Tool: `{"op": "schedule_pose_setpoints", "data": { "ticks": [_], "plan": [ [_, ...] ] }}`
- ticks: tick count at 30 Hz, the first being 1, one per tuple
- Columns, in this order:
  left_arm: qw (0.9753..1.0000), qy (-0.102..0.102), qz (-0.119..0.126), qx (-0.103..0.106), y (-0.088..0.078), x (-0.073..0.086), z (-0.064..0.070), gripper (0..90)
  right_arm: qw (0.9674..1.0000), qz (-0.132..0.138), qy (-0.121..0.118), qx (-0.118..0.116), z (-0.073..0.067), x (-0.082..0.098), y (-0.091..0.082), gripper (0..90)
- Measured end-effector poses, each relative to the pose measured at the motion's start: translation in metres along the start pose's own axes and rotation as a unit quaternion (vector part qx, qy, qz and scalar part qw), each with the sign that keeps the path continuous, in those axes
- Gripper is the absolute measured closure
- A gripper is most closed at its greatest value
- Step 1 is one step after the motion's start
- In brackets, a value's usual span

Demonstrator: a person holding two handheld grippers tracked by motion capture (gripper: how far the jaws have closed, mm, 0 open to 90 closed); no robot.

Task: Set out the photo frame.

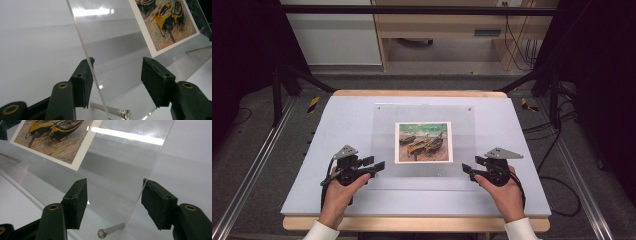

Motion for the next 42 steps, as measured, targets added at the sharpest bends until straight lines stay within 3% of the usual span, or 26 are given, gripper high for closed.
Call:
{"op": "schedule_pose_setpoints", "data": {
  "ticks": [42],
  "plan": [
    [0.9998,0.015,-0.004,-0.011,-0.009,0.008,0.006,47.3,0.9997,-0.004,-0.019,0.017,-0.010,0.006,-0.011,45.8]
  ]
}}
Point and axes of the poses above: each handheld gripper's, and its own axes: y roughly forward along the jaws, x roughly out of its underside, z roughly to its right, the point moved 2 cm from there along y, roughly forward along the jaws, and after that the axes turned 12 degrees about -y, right-handed, at the moved point
